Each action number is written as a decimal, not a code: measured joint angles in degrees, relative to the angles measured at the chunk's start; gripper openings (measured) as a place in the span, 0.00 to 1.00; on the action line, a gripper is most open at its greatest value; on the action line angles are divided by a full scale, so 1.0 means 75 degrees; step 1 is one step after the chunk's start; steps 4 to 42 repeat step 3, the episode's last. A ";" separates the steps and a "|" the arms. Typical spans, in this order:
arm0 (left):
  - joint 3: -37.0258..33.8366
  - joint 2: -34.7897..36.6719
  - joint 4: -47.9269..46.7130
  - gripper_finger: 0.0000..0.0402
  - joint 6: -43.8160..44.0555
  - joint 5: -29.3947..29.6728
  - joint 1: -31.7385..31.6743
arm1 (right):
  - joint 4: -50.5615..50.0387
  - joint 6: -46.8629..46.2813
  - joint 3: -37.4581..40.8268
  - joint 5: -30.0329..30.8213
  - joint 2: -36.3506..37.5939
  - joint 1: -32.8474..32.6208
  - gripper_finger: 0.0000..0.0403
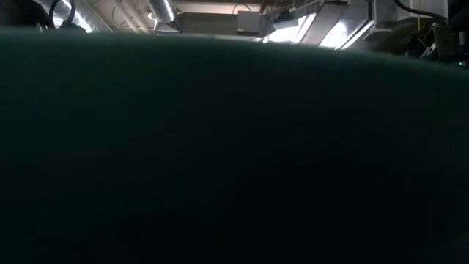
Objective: Stack plastic plates
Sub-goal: Return to Home Position
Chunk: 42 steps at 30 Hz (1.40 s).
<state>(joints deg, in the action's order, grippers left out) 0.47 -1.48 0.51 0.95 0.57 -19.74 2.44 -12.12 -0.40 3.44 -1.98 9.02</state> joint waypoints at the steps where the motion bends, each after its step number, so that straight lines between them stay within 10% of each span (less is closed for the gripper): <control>1: 0.0000 0.0000 0.0000 0.00 0.0002 -0.0001 0.0001 | 0.0000 0.0000 0.0000 0.0000 0.0000 0.0000 0.02; 42: 0.0000 0.0000 0.0000 0.00 0.0000 0.0001 0.0000 | 0.0000 0.0000 0.0000 0.0000 0.0000 0.0000 0.02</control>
